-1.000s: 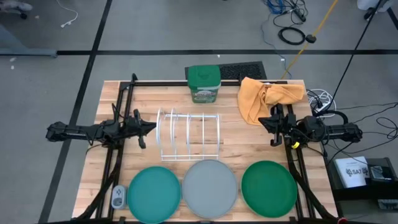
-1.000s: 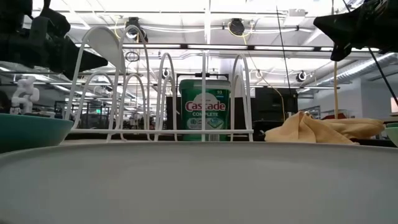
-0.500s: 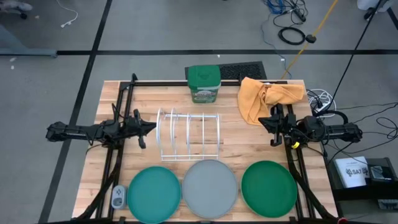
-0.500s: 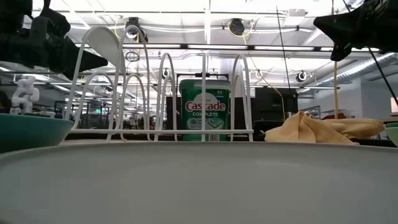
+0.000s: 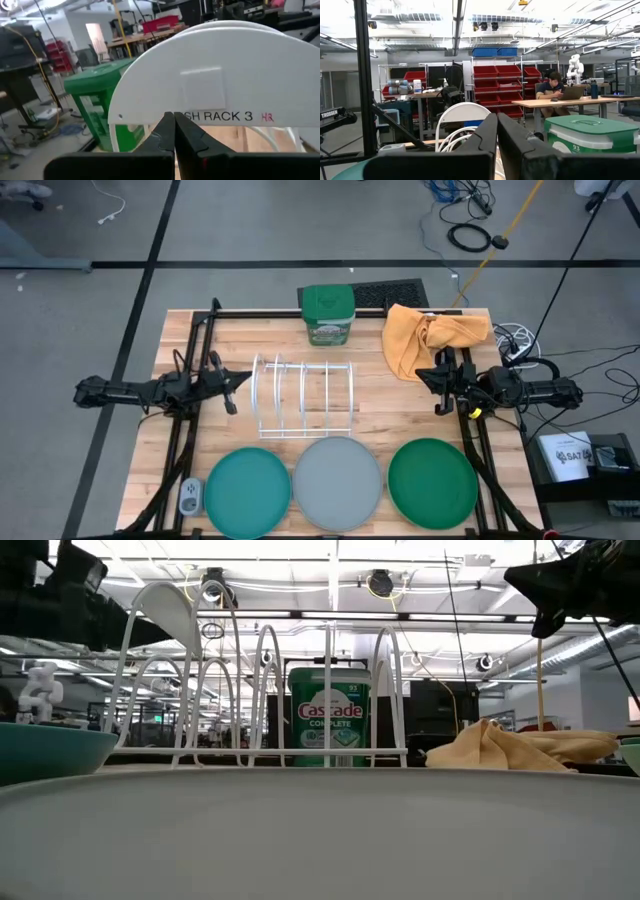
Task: Sort dishes
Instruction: Put the green plate into the dish rack
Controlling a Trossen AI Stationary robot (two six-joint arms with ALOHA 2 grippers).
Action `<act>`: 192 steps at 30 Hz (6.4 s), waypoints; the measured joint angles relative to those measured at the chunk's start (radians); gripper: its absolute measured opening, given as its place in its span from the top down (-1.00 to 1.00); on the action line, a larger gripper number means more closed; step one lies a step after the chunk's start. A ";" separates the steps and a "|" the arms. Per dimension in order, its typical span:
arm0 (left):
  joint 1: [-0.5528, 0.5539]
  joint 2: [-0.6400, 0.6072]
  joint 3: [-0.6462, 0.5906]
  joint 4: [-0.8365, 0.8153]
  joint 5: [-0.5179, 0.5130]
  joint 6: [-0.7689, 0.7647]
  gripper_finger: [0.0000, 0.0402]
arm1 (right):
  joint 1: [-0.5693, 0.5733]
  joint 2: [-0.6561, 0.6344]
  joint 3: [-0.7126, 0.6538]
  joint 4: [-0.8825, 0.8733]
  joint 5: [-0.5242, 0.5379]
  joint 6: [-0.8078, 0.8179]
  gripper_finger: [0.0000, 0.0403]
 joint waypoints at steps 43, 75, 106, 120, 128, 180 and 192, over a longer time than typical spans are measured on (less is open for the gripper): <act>-0.027 -0.059 0.230 -0.466 1.145 -0.947 1.00 | 0.000 0.000 0.000 0.000 0.000 0.000 0.96; -0.027 -0.011 0.230 -0.502 0.880 -1.018 0.33 | 0.000 0.000 0.000 0.000 0.000 0.000 0.96; -0.203 0.726 0.263 -0.457 0.805 -1.071 0.04 | -0.003 0.000 0.000 0.389 0.185 -0.264 0.96; -0.272 0.645 0.492 -0.770 0.508 -1.046 0.14 | -0.003 0.000 0.000 0.362 0.185 -0.263 0.96; -0.322 0.661 0.640 -0.804 0.507 -1.100 0.14 | -0.003 0.000 0.000 0.337 0.185 -0.263 0.96; -0.849 1.307 0.814 -1.047 0.136 -1.857 0.14 | -0.002 0.000 0.000 0.421 0.185 -0.355 0.96; -0.743 1.307 0.737 -0.976 0.132 -1.611 0.08 | -0.002 0.000 0.000 0.420 0.184 -0.350 0.96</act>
